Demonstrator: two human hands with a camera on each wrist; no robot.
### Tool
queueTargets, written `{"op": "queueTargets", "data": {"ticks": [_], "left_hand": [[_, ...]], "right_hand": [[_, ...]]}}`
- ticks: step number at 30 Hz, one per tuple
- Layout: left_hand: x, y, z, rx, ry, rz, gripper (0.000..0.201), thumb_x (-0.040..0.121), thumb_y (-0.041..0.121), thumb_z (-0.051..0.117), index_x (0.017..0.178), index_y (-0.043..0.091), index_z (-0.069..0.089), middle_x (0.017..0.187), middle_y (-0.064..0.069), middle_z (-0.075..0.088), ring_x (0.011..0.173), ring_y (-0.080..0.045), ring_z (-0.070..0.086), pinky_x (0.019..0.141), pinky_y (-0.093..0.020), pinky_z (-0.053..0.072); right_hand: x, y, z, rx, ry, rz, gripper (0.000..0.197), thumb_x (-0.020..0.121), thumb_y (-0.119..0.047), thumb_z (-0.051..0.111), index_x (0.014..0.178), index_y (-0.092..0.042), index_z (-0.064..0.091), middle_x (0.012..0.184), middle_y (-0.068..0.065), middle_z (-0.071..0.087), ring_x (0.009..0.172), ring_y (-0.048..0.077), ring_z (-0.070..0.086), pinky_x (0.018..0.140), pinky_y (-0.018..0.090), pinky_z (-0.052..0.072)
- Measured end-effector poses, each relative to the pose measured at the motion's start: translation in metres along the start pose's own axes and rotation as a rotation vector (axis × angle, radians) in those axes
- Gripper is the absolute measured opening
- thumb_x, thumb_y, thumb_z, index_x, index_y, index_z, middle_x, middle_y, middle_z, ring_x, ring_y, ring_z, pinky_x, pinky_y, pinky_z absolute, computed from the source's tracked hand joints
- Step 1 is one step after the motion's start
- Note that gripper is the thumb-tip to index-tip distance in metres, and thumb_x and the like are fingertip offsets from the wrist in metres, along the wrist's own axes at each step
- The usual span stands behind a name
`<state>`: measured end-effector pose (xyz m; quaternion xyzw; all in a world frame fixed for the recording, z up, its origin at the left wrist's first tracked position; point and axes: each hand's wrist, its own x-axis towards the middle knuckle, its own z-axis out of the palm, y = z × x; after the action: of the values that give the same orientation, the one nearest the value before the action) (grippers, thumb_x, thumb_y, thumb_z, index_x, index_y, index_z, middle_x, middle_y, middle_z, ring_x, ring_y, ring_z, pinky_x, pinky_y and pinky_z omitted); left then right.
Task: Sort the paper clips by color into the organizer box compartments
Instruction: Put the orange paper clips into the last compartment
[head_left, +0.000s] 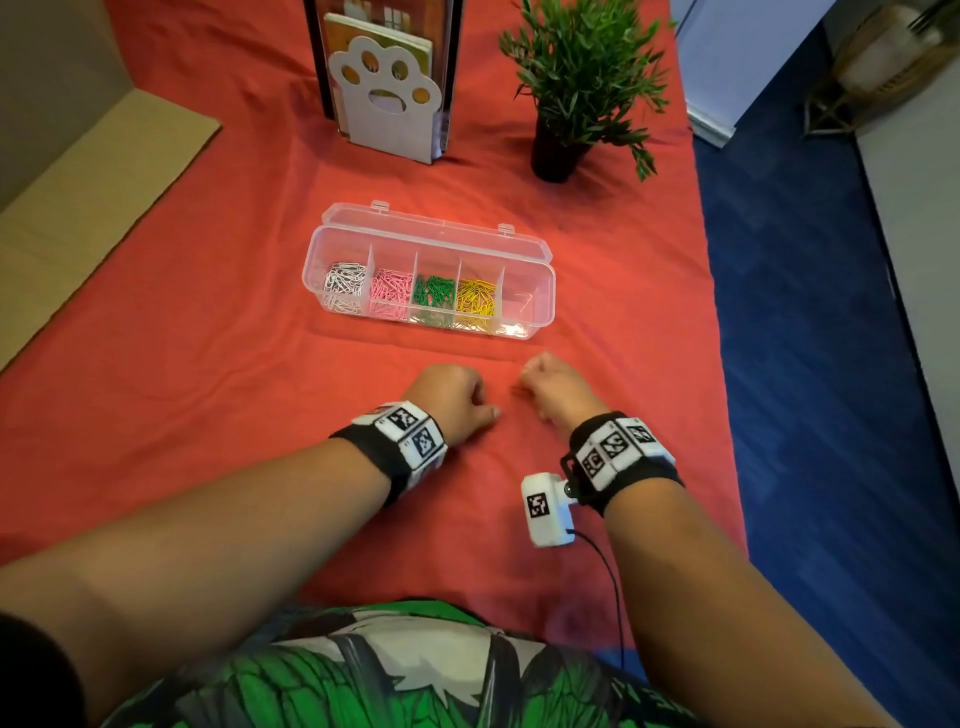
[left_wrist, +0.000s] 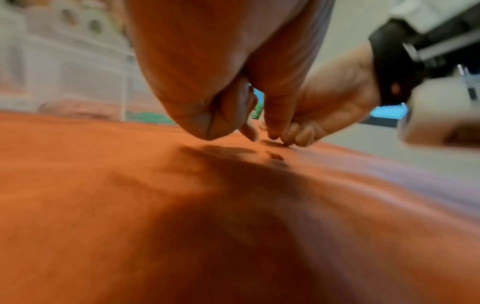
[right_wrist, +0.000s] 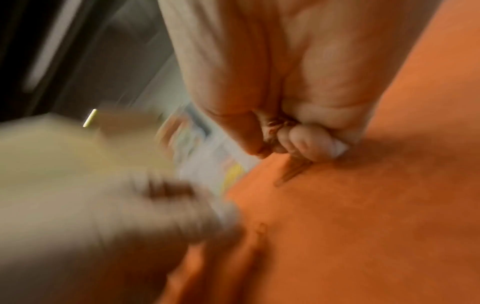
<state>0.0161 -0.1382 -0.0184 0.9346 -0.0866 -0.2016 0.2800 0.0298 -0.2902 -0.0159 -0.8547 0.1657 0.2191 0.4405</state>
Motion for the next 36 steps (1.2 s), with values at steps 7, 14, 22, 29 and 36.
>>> {"op": "queueTargets", "data": {"ticks": [7,14,22,29,36], "left_hand": [[0.0,0.007,0.009,0.256,-0.08,0.128,0.019,0.083,0.02,0.053,0.096,0.01,0.063,0.106,-0.015,0.065,0.1,-0.033,0.06,0.086,-0.037,0.049],[-0.001,0.006,0.007,0.378,-0.164,0.184,0.025,0.083,0.017,0.051,0.102,0.006,0.061,0.109,-0.018,0.062,0.102,-0.034,0.059,0.086,-0.038,0.047],[-0.006,-0.004,-0.017,-0.803,-0.115,-0.313,0.021,0.083,0.01,0.048,0.064,0.018,0.047,0.058,-0.001,0.046,0.05,-0.017,0.045,0.045,-0.021,0.032],[-0.027,-0.035,-0.067,-1.682,-0.257,-0.328,0.01,0.053,0.014,0.038,0.061,0.014,0.043,0.059,-0.004,0.049,0.046,-0.015,0.039,0.047,-0.017,0.03],[-0.028,-0.052,-0.073,-1.661,-0.189,-0.494,0.013,0.073,0.015,0.04,0.07,0.017,0.053,0.055,-0.001,0.052,0.042,-0.012,0.045,0.039,-0.015,0.037]], "right_hand": [[-0.025,0.013,-0.022,1.101,-0.143,0.219,0.018,0.08,-0.019,0.039,0.069,-0.015,0.053,0.06,0.001,0.051,0.048,0.012,0.045,0.043,0.019,0.036],[-0.013,0.014,-0.006,-0.143,0.103,0.031,0.005,0.084,-0.015,0.055,0.082,-0.015,0.06,0.08,0.004,0.061,0.068,0.013,0.059,0.061,0.023,0.044],[-0.013,0.019,0.02,-0.656,0.161,-0.221,0.023,0.084,-0.007,0.047,0.106,-0.002,0.049,0.113,0.019,0.05,0.103,0.038,0.054,0.087,0.04,0.044],[-0.023,-0.004,0.022,0.36,-0.043,-0.002,0.004,0.066,-0.018,0.048,0.062,-0.018,0.046,0.053,-0.004,0.049,0.049,0.012,0.043,0.049,0.025,0.033],[-0.038,-0.019,0.028,1.164,-0.276,0.231,0.022,0.084,-0.022,0.041,0.064,-0.016,0.048,0.063,0.0,0.048,0.051,0.011,0.044,0.042,0.019,0.035]]}}
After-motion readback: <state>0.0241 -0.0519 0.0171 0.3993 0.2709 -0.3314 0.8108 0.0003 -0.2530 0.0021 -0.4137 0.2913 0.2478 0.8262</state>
